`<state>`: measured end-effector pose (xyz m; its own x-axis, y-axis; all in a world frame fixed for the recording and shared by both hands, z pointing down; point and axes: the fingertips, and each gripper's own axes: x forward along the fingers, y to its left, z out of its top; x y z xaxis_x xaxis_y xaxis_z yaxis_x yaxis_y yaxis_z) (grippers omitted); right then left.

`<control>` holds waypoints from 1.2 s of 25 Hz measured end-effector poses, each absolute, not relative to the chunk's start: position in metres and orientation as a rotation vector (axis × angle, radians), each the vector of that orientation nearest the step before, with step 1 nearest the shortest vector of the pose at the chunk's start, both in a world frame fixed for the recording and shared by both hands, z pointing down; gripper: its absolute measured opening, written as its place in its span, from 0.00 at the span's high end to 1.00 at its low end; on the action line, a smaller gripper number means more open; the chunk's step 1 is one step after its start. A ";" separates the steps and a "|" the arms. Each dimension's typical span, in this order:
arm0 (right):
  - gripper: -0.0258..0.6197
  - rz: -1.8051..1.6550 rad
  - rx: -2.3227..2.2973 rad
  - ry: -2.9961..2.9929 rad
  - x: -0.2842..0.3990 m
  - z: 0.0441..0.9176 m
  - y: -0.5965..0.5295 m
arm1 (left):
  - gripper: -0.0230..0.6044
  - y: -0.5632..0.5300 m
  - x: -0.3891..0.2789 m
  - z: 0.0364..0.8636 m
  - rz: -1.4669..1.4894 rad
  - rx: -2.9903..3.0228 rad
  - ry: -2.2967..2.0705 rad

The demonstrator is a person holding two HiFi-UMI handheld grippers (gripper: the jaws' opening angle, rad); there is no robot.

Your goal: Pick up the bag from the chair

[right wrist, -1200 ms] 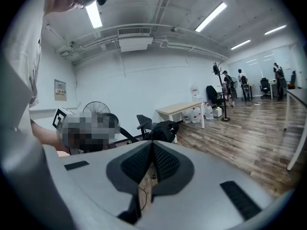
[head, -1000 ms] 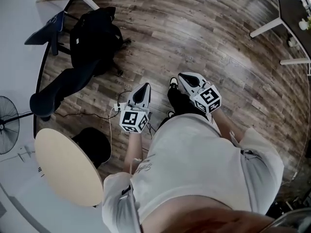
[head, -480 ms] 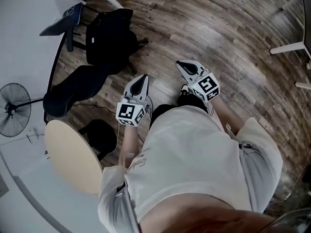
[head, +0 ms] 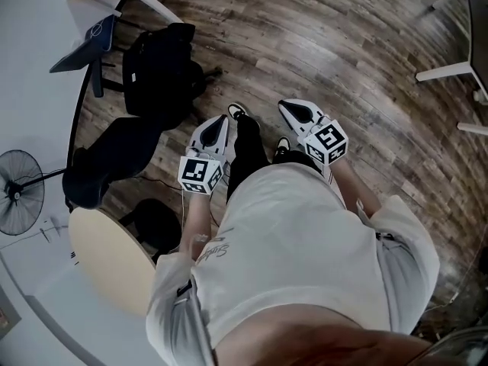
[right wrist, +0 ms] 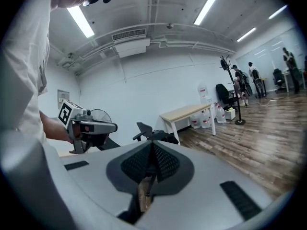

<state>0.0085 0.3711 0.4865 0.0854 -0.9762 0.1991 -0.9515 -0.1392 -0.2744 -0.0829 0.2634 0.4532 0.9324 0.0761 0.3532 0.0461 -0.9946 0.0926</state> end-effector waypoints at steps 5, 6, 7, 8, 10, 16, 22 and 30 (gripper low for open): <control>0.97 -0.548 -2.304 2.000 0.031 0.490 0.360 | 0.94 0.238 -0.047 0.464 0.515 2.937 0.118; 0.97 -0.546 -2.315 2.004 0.038 0.489 0.354 | 0.94 0.231 -0.038 0.467 0.518 2.925 0.117; 0.97 -0.547 -2.324 2.004 0.045 0.489 0.348 | 0.94 0.224 -0.029 0.468 0.521 2.922 0.119; 0.97 -0.555 -2.329 2.002 0.053 0.489 0.342 | 0.94 0.217 -0.019 0.467 0.520 2.926 0.124; 0.97 -0.580 -2.325 2.010 0.068 0.491 0.326 | 0.94 0.203 0.001 0.463 0.495 2.939 0.132; 0.97 -0.561 -2.336 2.075 0.103 0.472 0.256 | 0.94 0.141 0.031 0.464 0.465 2.885 0.115; 0.97 -0.565 -2.324 2.061 0.141 0.465 0.175 | 0.94 0.052 0.055 0.468 0.453 2.867 0.039; 0.97 -0.508 -2.243 2.176 0.148 0.467 0.066 | 0.94 -0.030 0.050 0.483 0.495 2.884 -0.050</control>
<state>0.1478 0.0661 0.4666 0.0040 -0.9697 0.2441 -0.9776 -0.0552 -0.2033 0.0497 -0.0299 0.4827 0.9429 0.0026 0.3330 -0.0696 -0.9764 0.2047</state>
